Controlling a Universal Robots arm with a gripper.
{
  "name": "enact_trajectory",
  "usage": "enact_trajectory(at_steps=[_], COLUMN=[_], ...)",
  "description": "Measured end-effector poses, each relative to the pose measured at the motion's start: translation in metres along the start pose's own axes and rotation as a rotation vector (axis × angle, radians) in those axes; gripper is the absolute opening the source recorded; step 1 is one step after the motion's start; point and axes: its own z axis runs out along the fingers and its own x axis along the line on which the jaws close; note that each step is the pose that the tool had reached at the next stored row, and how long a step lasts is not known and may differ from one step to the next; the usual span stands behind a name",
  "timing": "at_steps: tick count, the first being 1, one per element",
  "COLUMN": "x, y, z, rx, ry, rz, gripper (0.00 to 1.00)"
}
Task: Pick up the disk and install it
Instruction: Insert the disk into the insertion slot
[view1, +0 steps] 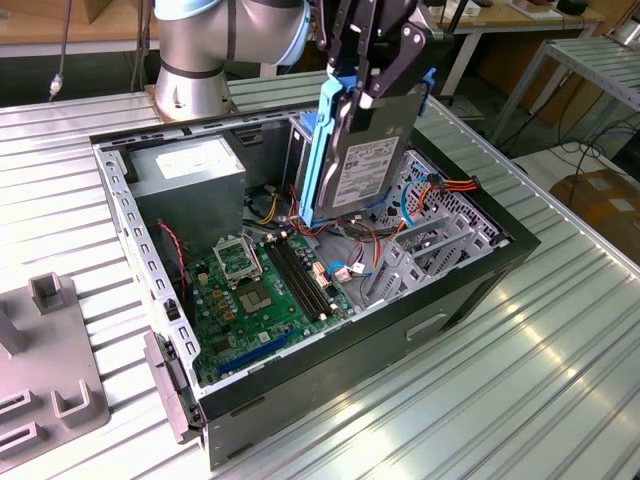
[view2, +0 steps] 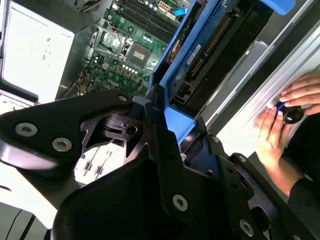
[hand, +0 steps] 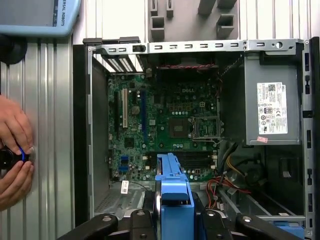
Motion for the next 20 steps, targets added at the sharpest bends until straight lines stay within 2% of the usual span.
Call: enact_trajectory(at_steps=[2, 4, 12, 13, 15, 18, 20], x=[-0.0001, 0.0028, 0.0272, 0.0309, 0.0323, 0.0325, 0.0325], y=[-0.0046, -0.0086, -0.0159, -0.0185, -0.0249, -0.0452, -0.0502], z=[0.0, 0.0004, 0.0031, 0.0033, 0.0034, 0.0031, 0.003], rx=[0.0001, 0.0, -0.0004, -0.001, -0.0016, -0.0046, -0.005], ry=[-0.0001, 0.0001, -0.0001, 0.0001, 0.0, 0.0, 0.0001], rz=[0.0, 0.0, 0.0, 0.0, 0.0, 0.0, 0.0], gripper=[0.37, 0.37, 0.37, 0.37, 0.37, 0.37, 0.37])
